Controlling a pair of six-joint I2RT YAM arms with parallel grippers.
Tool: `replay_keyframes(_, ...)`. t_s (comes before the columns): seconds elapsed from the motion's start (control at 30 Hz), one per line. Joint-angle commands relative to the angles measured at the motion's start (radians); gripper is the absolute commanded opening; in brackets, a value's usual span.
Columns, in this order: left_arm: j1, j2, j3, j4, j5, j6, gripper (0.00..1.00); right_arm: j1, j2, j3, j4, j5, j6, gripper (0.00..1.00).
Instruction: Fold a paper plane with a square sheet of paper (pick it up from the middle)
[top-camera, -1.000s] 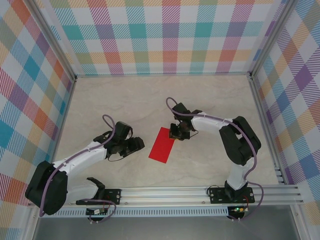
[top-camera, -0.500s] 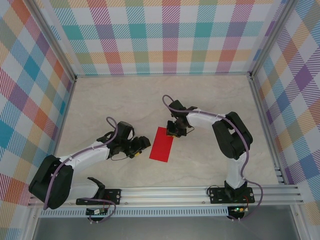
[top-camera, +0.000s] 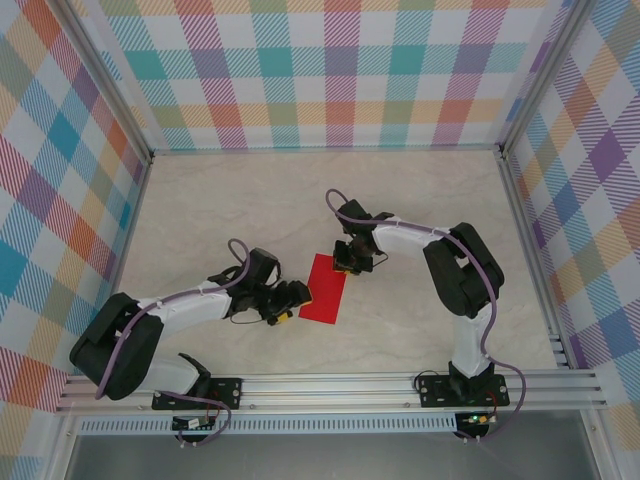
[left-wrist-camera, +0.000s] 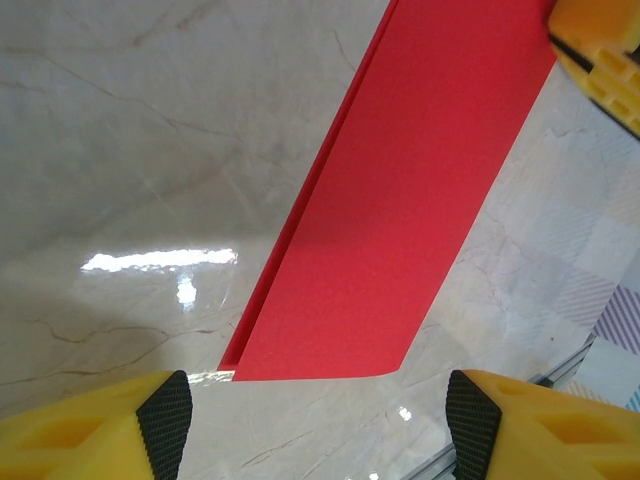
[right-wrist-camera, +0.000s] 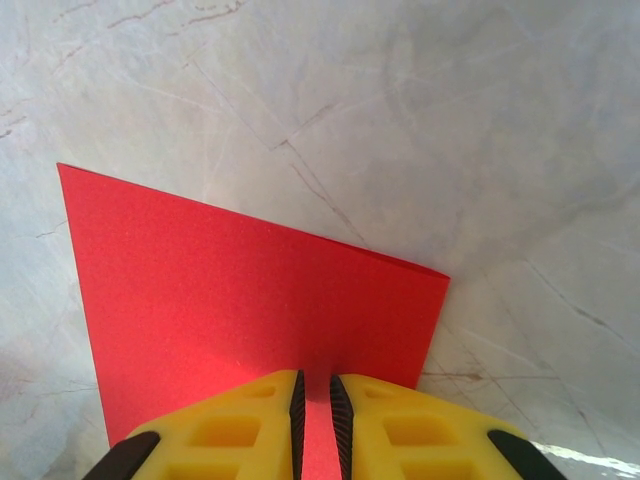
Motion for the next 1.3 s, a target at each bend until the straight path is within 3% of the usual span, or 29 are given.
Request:
replay_keyframes(0.0, -0.024, 0.022, 0.017, 0.025, 0.022, -0.009, 0.70, 0.002, 0.083, -0.038, -0.020, 0.034, 0.020, 0.19)
replay_keyframes(0.37, -0.037, 0.052, 0.033, 0.050, 0.030, -0.002, 0.70, -0.002, 0.087, -0.047, -0.013, 0.029, 0.022, 0.18)
replay_keyframes(0.5, -0.039, 0.065, 0.037, 0.077, 0.049, -0.005, 0.67, -0.003, 0.091, -0.051, -0.010, 0.028, 0.021, 0.17)
replay_keyframes(0.6, -0.040, 0.070, 0.039, 0.092, 0.055, -0.005, 0.58, -0.003, 0.090, -0.054, -0.009, 0.028, 0.021, 0.17)
replay_keyframes(1.03, -0.042, 0.085, 0.054, 0.099, 0.053, 0.003, 0.57, -0.003, 0.097, -0.061, -0.005, 0.022, 0.020, 0.16)
replay_keyframes(1.27, -0.045, 0.049, 0.066, 0.138, 0.086, -0.005, 0.51, -0.003, 0.103, -0.061, -0.009, 0.019, 0.019, 0.16)
